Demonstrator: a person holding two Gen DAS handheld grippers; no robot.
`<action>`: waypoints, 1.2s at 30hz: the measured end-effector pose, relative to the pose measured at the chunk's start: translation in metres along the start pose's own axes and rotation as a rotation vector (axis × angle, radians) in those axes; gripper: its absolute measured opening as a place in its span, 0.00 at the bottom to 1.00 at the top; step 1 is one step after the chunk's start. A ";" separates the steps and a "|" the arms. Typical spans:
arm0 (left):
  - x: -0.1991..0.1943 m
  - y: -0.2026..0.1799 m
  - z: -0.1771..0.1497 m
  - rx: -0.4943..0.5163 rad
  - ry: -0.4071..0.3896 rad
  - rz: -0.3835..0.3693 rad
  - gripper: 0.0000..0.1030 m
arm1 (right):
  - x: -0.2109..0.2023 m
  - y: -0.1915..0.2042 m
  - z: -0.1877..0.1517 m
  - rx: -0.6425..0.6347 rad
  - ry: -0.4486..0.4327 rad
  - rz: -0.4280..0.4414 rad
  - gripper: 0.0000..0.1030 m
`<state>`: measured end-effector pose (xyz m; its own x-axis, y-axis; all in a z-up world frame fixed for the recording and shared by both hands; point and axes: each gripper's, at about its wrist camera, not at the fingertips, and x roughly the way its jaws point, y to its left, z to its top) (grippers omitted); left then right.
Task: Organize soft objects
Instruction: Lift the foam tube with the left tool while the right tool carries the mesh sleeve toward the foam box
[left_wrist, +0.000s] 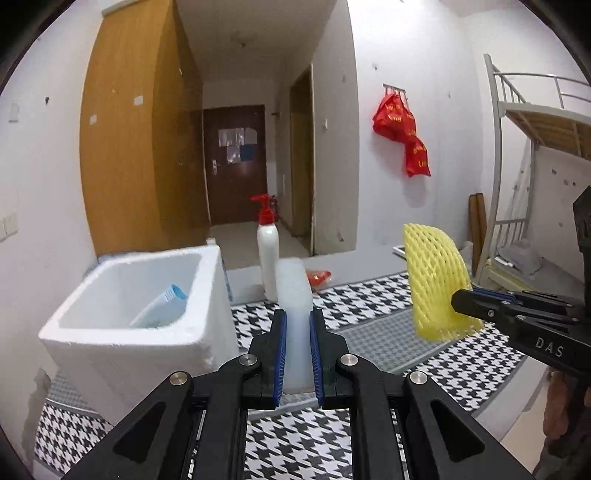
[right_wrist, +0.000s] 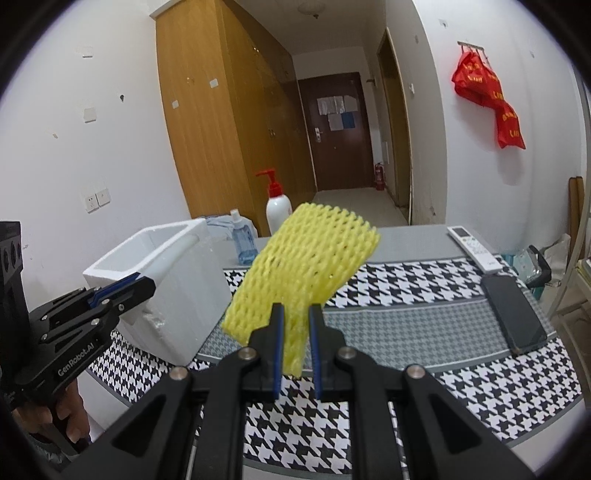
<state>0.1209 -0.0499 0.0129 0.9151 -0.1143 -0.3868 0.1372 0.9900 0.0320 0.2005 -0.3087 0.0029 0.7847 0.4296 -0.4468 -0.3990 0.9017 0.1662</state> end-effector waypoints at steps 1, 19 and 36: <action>0.000 0.000 0.000 0.002 -0.004 0.008 0.13 | -0.001 0.001 0.001 -0.002 -0.004 0.003 0.15; -0.013 0.012 0.020 -0.009 -0.060 0.011 0.13 | -0.004 0.018 0.023 -0.048 -0.073 0.040 0.15; -0.018 0.026 0.033 -0.040 -0.078 0.052 0.13 | 0.008 0.035 0.040 -0.081 -0.098 0.102 0.15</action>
<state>0.1201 -0.0248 0.0510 0.9474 -0.0675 -0.3128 0.0753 0.9971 0.0128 0.2120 -0.2712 0.0405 0.7790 0.5249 -0.3431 -0.5128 0.8481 0.1332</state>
